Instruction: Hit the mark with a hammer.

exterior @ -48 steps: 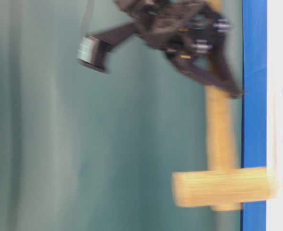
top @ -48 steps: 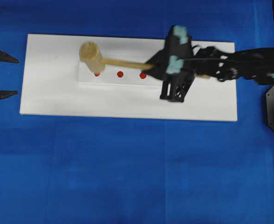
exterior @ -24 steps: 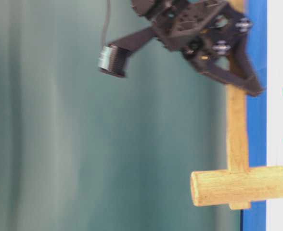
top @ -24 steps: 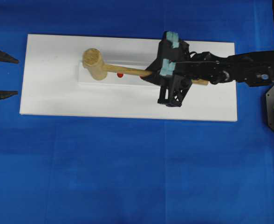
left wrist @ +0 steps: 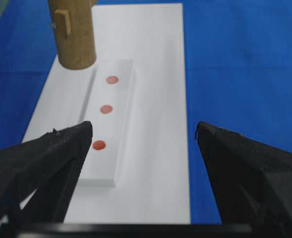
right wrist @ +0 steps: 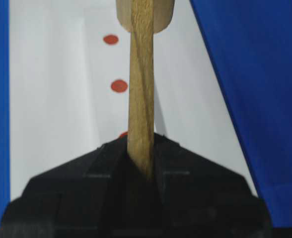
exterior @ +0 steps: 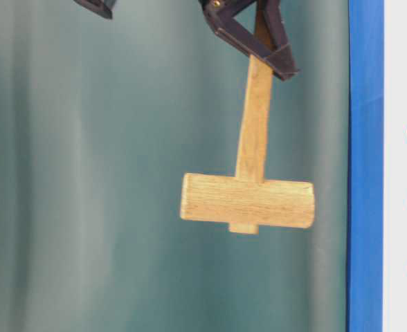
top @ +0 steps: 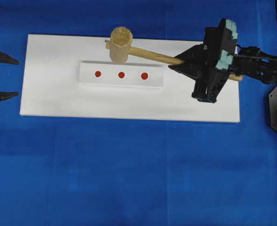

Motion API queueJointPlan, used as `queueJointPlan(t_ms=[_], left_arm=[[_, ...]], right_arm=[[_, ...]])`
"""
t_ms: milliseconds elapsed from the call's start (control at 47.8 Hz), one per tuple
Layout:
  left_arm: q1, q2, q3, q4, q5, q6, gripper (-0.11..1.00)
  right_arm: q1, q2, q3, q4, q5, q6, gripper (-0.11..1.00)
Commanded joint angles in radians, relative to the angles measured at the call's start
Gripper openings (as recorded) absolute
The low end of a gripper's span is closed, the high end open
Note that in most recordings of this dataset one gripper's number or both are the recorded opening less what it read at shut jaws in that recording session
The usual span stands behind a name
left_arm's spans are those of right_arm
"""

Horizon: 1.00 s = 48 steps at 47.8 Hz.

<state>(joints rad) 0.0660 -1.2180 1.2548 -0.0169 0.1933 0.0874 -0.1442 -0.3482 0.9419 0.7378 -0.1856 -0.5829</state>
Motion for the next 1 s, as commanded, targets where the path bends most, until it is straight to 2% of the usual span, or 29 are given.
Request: queueJointPlan(t_ms=[0, 251, 439, 564, 836, 983], left_arm=[[-0.002, 0.014, -0.009, 0.000, -0.006, -0.002, 0.83], [-0.002, 0.014, -0.008, 0.000, -0.006, -0.002, 0.83], [-0.002, 0.014, -0.008, 0.000, -0.006, -0.005, 0.83], [-0.002, 0.015, -0.008, 0.000, -0.008, -0.006, 0.83], [-0.002, 0.014, -0.006, 0.000, -0.006, -0.009, 0.83], [-0.002, 0.014, -0.006, 0.000, -0.005, -0.009, 0.83]], right_arm=[[0.005, -0.018, -0.015, 0.002, -0.014, 0.002, 0.02], [0.015, 0.021, -0.018, 0.005, -0.008, 0.005, 0.02], [0.015, 0.164, -0.017, 0.054, 0.067, 0.006, 0.02], [0.014, 0.230, -0.025, 0.084, 0.074, 0.005, 0.02], [0.014, 0.175, -0.032, 0.081, 0.037, -0.008, 0.02], [0.025, 0.086, -0.026, 0.069, 0.037, -0.011, 0.02]])
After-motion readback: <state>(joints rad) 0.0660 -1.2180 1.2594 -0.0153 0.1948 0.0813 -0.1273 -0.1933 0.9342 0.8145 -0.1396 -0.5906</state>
